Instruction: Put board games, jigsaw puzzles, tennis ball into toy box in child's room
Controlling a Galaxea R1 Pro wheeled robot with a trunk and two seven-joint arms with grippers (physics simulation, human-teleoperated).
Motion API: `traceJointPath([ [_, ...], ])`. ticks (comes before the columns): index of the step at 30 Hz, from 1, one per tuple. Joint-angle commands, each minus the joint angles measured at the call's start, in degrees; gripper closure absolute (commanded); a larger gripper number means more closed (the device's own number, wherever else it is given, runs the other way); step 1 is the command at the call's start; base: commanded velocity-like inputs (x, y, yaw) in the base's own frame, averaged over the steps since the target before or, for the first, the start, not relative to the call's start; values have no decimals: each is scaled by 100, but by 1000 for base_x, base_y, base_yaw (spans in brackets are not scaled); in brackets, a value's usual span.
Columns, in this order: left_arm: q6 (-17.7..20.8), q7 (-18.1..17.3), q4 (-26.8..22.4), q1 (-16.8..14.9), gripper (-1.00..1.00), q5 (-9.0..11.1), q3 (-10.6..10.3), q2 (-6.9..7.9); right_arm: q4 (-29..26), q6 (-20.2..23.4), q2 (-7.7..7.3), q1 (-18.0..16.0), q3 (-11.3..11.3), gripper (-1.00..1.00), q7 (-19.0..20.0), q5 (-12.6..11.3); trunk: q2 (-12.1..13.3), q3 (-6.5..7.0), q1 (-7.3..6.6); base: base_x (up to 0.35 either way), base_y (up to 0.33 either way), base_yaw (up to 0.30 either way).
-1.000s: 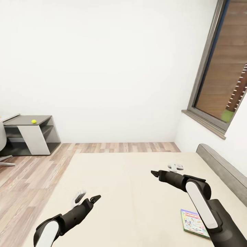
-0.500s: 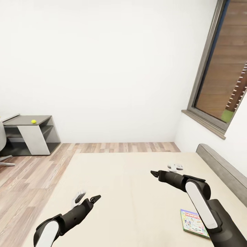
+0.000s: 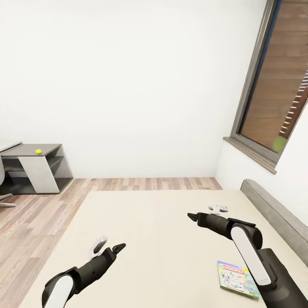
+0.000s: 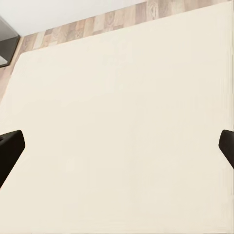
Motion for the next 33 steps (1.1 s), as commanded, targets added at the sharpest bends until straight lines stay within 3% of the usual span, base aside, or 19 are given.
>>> traceJointPath([
  [1, 34, 53, -9, -5, -100, 61, 12, -6, -5, 9, -6, -6, 10, -100, -60, -60, -14, -14, 4, 0, -237, 0],
  [33, 34, 47, -8, -5, -100, 61, 12, -6, 8, 9, -6, -6, -18, -100, -60, -58, -14, -14, 4, 0, -267, 0],
])
